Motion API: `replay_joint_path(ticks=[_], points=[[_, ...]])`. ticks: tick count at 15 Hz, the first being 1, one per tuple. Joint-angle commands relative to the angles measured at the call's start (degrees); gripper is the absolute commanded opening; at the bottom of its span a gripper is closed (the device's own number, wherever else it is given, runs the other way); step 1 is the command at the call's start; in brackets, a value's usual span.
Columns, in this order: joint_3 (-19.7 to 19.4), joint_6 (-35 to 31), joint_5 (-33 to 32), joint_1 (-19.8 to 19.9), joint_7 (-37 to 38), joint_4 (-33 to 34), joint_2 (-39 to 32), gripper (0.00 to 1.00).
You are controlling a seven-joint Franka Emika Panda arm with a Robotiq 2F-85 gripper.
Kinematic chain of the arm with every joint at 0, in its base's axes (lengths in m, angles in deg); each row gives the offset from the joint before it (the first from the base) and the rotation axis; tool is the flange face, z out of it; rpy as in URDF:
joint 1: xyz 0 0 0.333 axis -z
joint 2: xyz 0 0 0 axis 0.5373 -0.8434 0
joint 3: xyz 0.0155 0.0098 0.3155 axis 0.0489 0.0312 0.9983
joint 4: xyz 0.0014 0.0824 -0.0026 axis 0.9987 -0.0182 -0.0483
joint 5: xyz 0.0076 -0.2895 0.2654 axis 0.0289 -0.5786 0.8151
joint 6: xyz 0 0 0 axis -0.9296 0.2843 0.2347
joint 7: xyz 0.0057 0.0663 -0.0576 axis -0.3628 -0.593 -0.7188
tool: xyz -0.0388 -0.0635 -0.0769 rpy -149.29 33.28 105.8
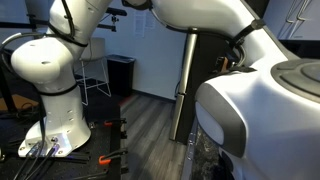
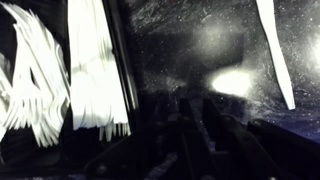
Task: Turn the straw clockwise
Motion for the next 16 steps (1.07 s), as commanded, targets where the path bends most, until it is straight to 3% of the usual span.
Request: replay_joint_path(ticks=[1,7,16], points=[[4.1,-1.6,-7.3,3.7,-4.5,-6.4,11.2,0.53],[9.9,1.9,-17.8,10.3,-6.8,-10.2,19.2,0.98],[23.4,9.4,-32.8,14.3,-5.7,-9.6,20.6,1.0]])
